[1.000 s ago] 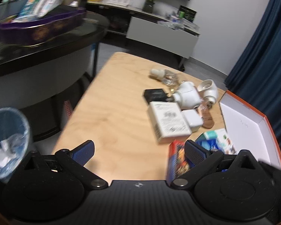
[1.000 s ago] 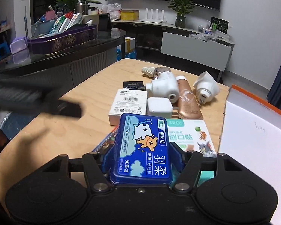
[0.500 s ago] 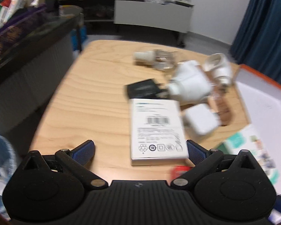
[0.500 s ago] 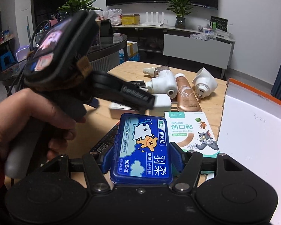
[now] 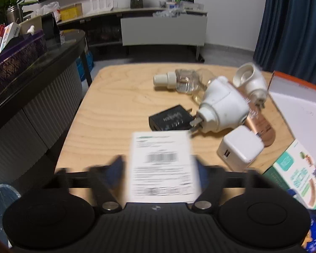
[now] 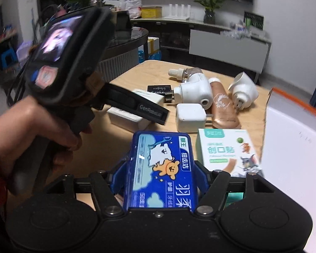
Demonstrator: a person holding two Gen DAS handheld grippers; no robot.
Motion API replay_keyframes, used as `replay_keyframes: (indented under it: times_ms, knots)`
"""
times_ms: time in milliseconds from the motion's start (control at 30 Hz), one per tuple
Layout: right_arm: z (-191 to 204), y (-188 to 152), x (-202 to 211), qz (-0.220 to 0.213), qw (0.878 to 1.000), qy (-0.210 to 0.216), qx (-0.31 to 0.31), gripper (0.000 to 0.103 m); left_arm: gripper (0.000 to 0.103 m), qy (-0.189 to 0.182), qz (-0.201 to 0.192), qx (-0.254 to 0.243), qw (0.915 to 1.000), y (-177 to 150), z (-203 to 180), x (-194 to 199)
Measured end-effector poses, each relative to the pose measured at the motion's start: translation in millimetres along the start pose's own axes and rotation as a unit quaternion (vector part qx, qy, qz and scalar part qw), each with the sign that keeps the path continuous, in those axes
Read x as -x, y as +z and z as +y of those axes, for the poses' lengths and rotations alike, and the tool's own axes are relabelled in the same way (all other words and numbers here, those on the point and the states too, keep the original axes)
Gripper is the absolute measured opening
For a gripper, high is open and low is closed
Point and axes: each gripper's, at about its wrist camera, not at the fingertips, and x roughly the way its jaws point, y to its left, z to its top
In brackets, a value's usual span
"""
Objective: Organize rigid objects
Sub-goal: 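Grasp the blue tin box with the right gripper while the left gripper grasps the white adapter box, then carry the blue tin with the right gripper while the left carries the white box to the orange-rimmed box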
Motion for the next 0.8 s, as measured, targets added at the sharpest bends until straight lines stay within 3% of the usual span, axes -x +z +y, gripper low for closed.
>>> replay_keyframes:
  times_ms: [267,800]
  knots:
    - [-3.8,3.2,27.3,-0.052,0.998,-0.013,-0.021,0.075,0.059,-0.021,-0.034,0.03,0.9987,-3.2,6.7,35.4]
    - [-31.4,-5.8,103.4,-0.117,0.99,-0.058,-0.057,0.075,0.059,-0.036,-0.079,0.049,0.9951,-16.6,-31.4,119.2]
